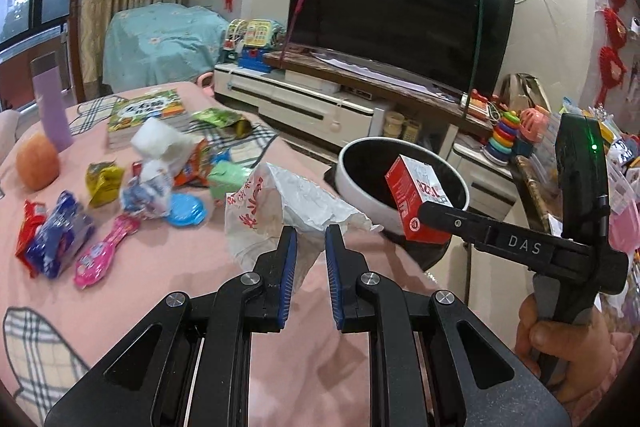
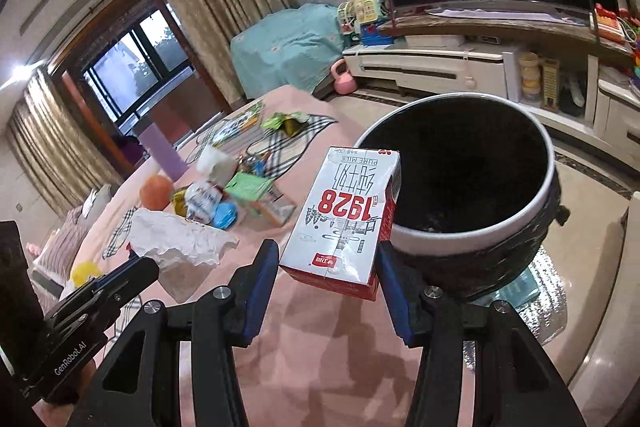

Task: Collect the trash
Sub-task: 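Carry the tissue and milk box with both tools over the trash bin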

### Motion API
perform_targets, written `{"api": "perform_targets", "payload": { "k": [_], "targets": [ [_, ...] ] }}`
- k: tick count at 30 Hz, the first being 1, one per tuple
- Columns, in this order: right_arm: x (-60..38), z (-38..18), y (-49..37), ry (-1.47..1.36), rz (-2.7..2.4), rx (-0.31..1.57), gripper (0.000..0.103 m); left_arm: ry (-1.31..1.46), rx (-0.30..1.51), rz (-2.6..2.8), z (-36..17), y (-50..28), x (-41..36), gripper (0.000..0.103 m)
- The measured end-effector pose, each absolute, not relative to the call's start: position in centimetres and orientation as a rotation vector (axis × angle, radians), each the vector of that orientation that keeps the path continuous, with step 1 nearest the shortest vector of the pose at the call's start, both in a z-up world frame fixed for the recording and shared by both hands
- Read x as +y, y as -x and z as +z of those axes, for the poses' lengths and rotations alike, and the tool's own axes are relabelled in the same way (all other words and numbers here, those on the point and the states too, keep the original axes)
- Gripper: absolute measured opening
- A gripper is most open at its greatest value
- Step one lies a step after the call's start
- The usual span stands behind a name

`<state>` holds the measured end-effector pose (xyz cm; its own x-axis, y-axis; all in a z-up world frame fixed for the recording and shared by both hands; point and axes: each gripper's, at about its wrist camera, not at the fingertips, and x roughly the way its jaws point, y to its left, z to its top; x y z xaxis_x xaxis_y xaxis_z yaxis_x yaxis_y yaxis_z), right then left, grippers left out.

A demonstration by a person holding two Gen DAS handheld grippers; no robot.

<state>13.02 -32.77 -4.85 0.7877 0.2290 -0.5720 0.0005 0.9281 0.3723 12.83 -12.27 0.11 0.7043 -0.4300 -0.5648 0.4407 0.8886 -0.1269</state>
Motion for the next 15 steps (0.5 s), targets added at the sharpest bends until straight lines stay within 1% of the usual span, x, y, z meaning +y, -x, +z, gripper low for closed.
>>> {"api": "perform_targets", "payload": {
  "k": [15],
  "targets": [
    [-38.7,-4.4,-15.2,-0.392,0.067,0.652,0.051,-0.074,0.620,-0.563,0.6,-16.4,-19.6,0.014]
  ]
}}
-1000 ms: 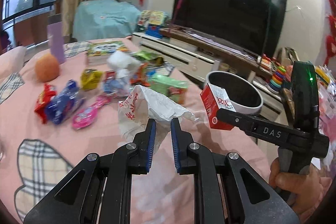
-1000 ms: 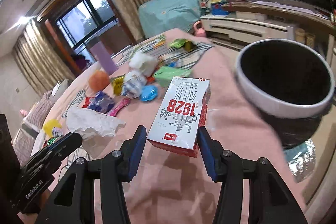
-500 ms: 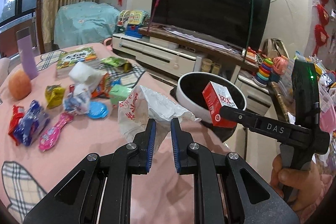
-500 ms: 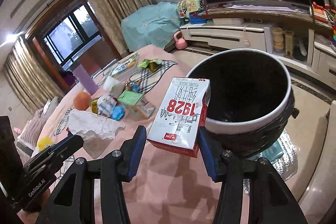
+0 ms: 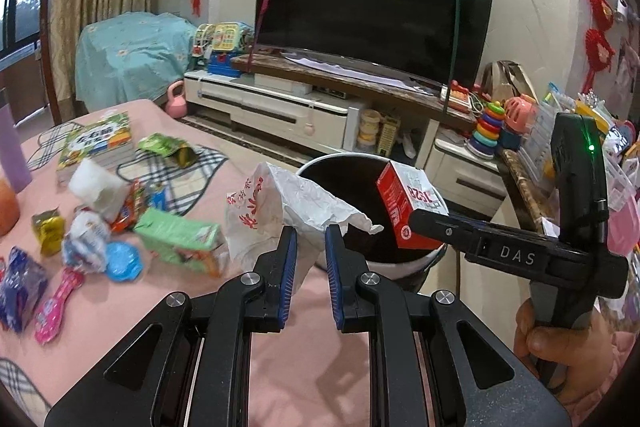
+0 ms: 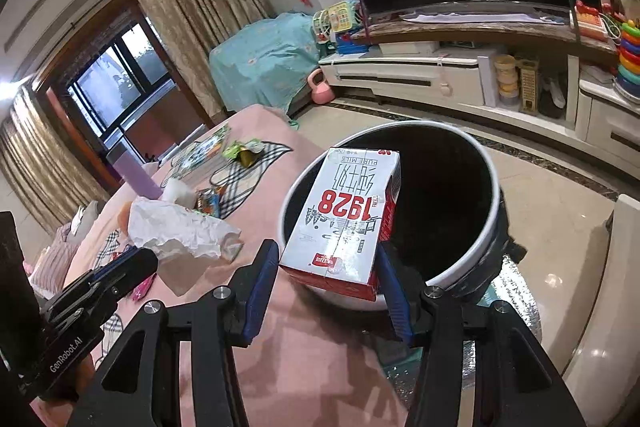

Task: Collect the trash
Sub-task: 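Carry the tissue and milk box with both tools over the trash bin, then open both tools to drop the tissue and milk box into the bin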

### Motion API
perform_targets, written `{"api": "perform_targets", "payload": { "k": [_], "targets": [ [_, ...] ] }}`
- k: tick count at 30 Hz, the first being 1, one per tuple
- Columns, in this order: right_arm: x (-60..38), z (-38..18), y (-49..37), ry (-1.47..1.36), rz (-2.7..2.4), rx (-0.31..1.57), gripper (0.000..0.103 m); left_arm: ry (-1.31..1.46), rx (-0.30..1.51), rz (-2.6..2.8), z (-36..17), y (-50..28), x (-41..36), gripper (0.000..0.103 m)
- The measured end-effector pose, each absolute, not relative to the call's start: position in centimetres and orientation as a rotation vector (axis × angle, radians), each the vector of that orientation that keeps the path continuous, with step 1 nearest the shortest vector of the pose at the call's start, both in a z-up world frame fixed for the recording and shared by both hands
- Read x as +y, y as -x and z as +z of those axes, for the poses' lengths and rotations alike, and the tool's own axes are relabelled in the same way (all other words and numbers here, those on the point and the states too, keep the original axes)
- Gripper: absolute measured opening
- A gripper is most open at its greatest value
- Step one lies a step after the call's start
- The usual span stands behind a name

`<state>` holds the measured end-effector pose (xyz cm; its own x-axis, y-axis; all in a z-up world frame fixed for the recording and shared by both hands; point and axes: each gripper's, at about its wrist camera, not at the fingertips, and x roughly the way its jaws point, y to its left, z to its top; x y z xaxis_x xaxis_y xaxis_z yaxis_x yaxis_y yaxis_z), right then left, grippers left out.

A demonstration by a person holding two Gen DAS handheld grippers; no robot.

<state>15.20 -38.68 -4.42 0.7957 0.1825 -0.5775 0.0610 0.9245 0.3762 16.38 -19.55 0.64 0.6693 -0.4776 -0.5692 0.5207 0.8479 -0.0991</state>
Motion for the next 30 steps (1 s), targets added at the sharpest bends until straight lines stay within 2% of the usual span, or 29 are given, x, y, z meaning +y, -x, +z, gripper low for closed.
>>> {"api": "perform_targets", "payload": {
  "k": [22,24,25,26,27,29,30],
  "targets": [
    [-42.4,-5.0,-17.0,-0.381,0.015,0.695,0.051,-0.120,0.704,-0.620,-1.3,-20.9,-26.3,0.016],
    [-42.4,-5.2,-17.2,-0.375,0.008,0.705,0.052,-0.119,0.710,-0.622,-1.4,-21.0,-26.3,0.021],
    [-42.5,-5.2,-17.3,-0.377,0.007,0.708,0.054,-0.118,0.709,-0.620,-1.4,-20.9,-26.2,0.030],
    [-42.5,-5.3,-17.4,-0.379,0.005,0.711,0.054,-0.120,0.706,-0.614,-1.3,-20.9,-26.1,0.045],
    [-42.6,-5.4,-17.4,-0.381,-0.001,0.714,0.055,-0.117,0.698,-0.606,-1.2,-20.7,-25.9,0.051],
    [-42.7,-5.4,-17.2,-0.387,-0.003,0.709,0.068,-0.109,0.681,-0.591,-1.0,-20.5,-25.3,0.060],
    [-42.6,-5.2,-17.1,-0.388,0.000,0.703,0.069,-0.109,0.682,-0.578,-1.0,-20.5,-24.9,0.063]
  ]
}}
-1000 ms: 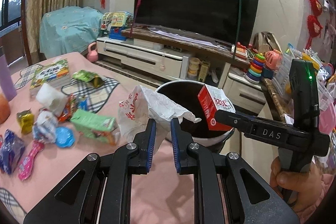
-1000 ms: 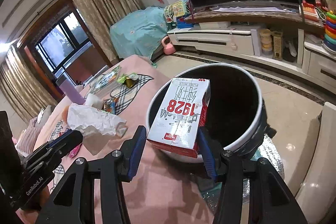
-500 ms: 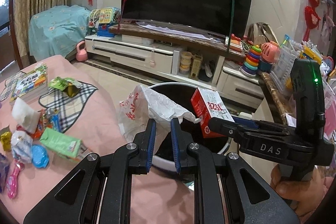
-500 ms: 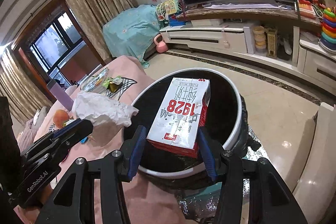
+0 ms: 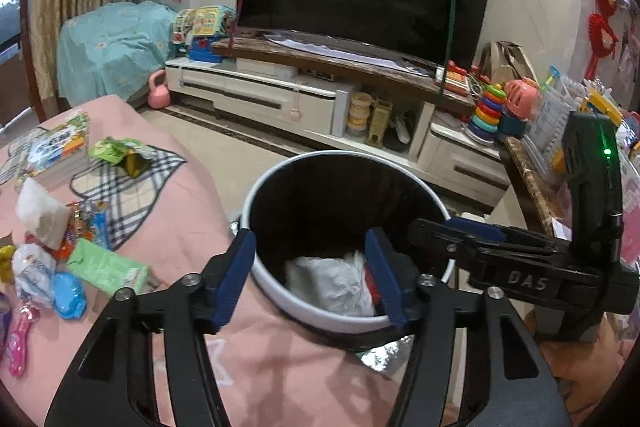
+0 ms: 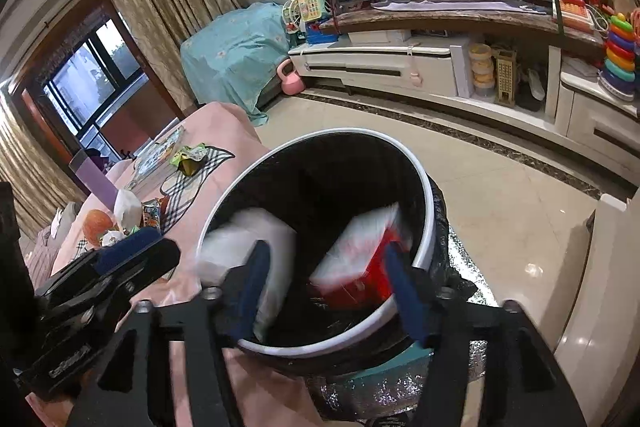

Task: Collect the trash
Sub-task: 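Open both tools to drop the tissue and milk box into the bin, then move both tools back over the table toward the remaining wrappers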

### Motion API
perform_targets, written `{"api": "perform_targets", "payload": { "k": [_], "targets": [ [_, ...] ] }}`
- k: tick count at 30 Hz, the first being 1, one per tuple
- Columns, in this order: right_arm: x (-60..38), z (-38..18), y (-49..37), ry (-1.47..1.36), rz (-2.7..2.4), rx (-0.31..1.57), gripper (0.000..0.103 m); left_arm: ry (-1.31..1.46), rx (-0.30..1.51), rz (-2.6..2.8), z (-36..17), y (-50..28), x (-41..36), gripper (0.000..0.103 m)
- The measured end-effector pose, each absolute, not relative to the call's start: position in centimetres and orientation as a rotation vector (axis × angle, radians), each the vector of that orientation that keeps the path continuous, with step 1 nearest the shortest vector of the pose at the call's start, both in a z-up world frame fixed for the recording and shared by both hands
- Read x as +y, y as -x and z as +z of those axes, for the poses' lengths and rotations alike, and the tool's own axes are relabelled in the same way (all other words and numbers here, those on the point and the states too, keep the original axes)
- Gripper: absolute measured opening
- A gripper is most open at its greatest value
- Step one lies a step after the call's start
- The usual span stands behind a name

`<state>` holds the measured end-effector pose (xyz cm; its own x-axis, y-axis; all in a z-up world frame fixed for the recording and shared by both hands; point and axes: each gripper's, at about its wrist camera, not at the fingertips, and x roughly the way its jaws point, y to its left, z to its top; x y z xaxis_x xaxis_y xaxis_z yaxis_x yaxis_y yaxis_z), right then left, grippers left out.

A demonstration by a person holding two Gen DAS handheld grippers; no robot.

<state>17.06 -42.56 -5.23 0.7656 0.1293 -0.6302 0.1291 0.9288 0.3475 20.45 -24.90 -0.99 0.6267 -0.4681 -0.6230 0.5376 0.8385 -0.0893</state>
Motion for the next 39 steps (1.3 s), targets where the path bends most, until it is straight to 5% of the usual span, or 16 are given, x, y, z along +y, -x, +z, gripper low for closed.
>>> {"api": "perform_targets", "payload": {
  "k": [5,8,11,39],
  "targets": [
    [-42.2,-4.8,-16.6,-0.396,0.012,0.690,0.077,-0.088,0.697,-0.531,-1.5,-19.8,-22.3,0.076],
    [-41.3,-4.6,-16.3,-0.397,0.031,0.678,0.091,-0.074,0.712,-0.494,-2.0,-19.3,-20.3,0.078],
    [-40.0,-4.5,-16.1,-0.385,0.055,0.673,0.095,-0.060,0.721,-0.461,-2.5,-18.7,-18.1,0.078],
    [-24.6,-6.3,-18.1,-0.188,0.330,0.725,0.097,0.045,0.754,-0.161,-5.0,-15.7,-0.8,0.080]
  ]
}}
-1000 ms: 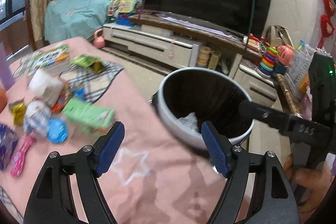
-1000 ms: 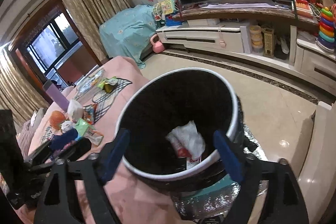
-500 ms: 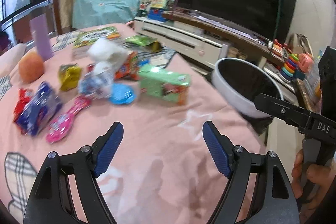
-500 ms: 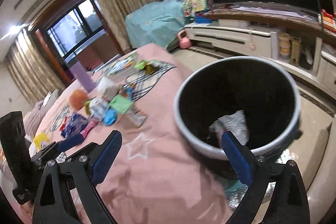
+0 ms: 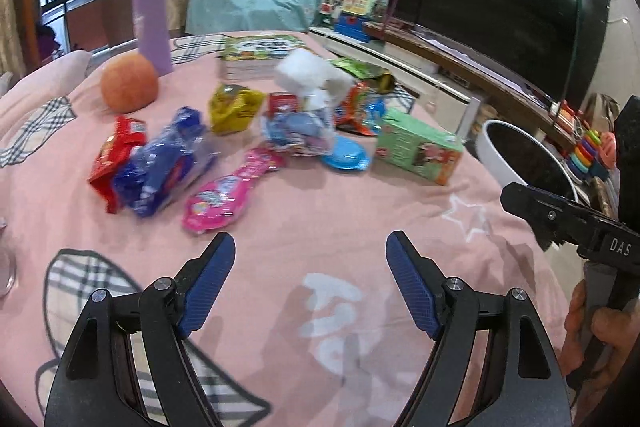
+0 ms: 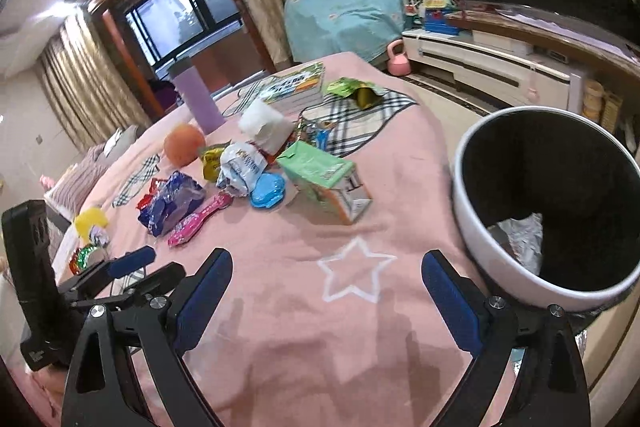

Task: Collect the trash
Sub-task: 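Move both tools back over the table toward the remaining wrappers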

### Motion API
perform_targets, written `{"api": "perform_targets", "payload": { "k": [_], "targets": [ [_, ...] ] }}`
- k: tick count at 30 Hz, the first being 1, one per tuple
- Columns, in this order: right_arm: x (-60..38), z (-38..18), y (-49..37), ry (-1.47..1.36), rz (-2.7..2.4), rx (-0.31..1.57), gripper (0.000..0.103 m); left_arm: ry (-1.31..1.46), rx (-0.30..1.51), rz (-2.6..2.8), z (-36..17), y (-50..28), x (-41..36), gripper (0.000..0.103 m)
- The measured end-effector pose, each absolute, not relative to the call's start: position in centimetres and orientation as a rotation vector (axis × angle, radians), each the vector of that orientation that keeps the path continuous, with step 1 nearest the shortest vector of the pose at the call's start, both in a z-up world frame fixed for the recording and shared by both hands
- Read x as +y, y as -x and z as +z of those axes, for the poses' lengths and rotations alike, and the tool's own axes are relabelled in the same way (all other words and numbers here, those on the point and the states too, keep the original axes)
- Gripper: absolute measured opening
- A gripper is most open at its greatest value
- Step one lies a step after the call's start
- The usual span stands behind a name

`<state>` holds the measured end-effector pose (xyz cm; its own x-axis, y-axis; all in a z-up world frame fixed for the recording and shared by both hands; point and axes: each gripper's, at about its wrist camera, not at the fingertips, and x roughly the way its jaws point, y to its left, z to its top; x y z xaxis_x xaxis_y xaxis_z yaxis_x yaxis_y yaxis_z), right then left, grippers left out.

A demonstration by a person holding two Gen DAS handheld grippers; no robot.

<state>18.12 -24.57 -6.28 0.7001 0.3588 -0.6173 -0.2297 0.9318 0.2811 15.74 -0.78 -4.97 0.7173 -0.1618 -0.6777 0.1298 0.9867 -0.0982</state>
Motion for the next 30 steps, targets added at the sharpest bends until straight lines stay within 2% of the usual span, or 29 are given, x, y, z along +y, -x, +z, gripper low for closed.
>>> {"api": "perform_targets", "payload": {
  "k": [17,30],
  "targets": [
    [-22.4,-6.4,-22.8,-0.109,0.325,0.728,0.097,0.106,0.741,0.029,-5.0,-17.8,8.9,0.081],
    [-22.8,-7.2,-25.8,-0.133,0.313,0.746,0.097,0.278,0.756,0.071,-5.9,-21.6,16.6,0.081]
  ]
}}
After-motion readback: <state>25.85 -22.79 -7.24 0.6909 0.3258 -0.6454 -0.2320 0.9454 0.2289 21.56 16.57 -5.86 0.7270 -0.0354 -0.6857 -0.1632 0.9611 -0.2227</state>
